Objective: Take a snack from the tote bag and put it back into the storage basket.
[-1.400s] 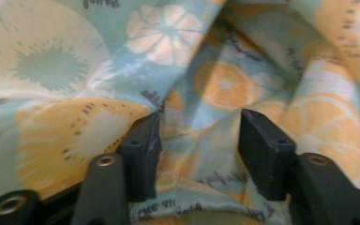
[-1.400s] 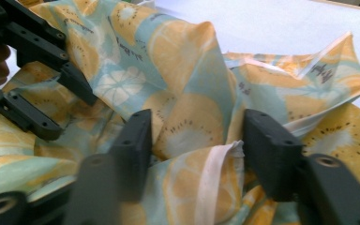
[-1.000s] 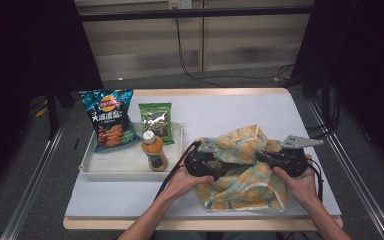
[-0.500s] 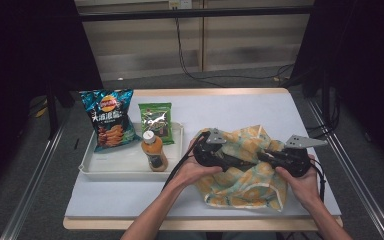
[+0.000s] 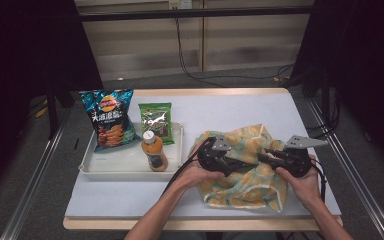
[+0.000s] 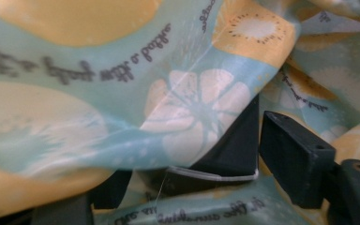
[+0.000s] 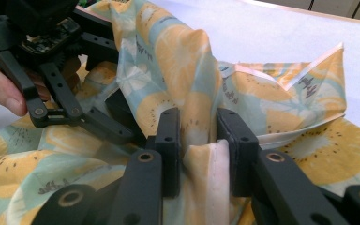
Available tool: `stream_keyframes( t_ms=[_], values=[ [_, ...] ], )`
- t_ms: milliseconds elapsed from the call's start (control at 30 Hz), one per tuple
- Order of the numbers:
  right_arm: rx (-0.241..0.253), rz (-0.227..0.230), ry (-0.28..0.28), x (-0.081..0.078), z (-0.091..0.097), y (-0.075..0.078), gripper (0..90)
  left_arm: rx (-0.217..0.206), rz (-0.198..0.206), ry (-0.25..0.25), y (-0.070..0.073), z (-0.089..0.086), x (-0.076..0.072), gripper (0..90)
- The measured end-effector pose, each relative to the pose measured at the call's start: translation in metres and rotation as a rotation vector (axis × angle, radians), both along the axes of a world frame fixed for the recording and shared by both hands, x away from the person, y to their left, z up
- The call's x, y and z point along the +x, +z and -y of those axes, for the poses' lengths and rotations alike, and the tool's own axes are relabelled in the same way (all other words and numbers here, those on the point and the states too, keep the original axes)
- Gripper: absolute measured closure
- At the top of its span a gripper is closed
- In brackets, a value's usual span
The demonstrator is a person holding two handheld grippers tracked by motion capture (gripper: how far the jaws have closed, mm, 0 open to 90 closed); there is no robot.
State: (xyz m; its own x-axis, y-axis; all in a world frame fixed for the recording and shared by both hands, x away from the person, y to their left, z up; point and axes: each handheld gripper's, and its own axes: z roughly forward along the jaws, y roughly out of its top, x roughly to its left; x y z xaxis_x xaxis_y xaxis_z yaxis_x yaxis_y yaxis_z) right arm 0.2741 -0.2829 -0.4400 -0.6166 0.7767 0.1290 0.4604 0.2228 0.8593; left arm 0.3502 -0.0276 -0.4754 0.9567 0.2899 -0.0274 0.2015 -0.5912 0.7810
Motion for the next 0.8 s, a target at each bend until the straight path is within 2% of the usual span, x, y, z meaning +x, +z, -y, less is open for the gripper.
stream_keyframes(
  t_ms=[33,67,100,133,200,333,400,500,533,600,700,800],
  values=[
    [0.000,-0.003,0.000,0.000,-0.001,-0.001,71.2,0.003,-0.003,0.001,-0.002,0.002,0.000,27.3],
    [-0.003,-0.004,0.002,0.000,-0.001,-0.001,69.5,0.015,0.012,-0.005,-0.003,0.004,-0.001,27.1],
    [-0.007,-0.002,0.007,0.000,-0.002,-0.001,67.9,0.015,0.021,-0.001,-0.003,0.003,-0.003,30.9],
    [-0.011,-0.001,0.005,-0.001,-0.002,-0.001,66.4,0.004,0.010,-0.010,-0.002,0.002,-0.003,37.8],
    [-0.012,-0.002,0.010,-0.001,-0.002,-0.001,62.0,0.002,0.004,-0.024,0.000,0.000,-0.007,41.9],
    [-0.024,-0.015,0.024,0.000,-0.003,-0.004,52.9,0.001,-0.002,-0.016,0.001,-0.004,-0.015,42.9],
    [-0.035,-0.015,0.036,0.000,-0.005,-0.005,50.4,-0.014,-0.019,-0.010,0.001,-0.007,-0.018,43.2],
    [-0.065,-0.010,0.047,-0.001,-0.010,-0.006,49.2,0.007,-0.015,0.002,0.004,-0.010,-0.023,43.3],
    [-0.075,-0.005,0.048,-0.001,-0.011,-0.006,52.2,0.016,-0.019,0.005,0.006,-0.011,-0.024,43.4],
    [-0.107,0.014,0.038,-0.001,-0.012,-0.004,65.2,0.013,-0.029,0.007,0.009,-0.014,-0.027,43.5],
    [-0.086,0.008,0.024,-0.001,-0.007,-0.002,82.8,0.029,-0.031,0.001,0.014,-0.023,-0.032,43.5],
    [-0.087,0.006,-0.004,0.000,0.000,-0.003,86.1,0.032,-0.020,0.001,0.015,-0.031,-0.038,43.5]
  ],
)
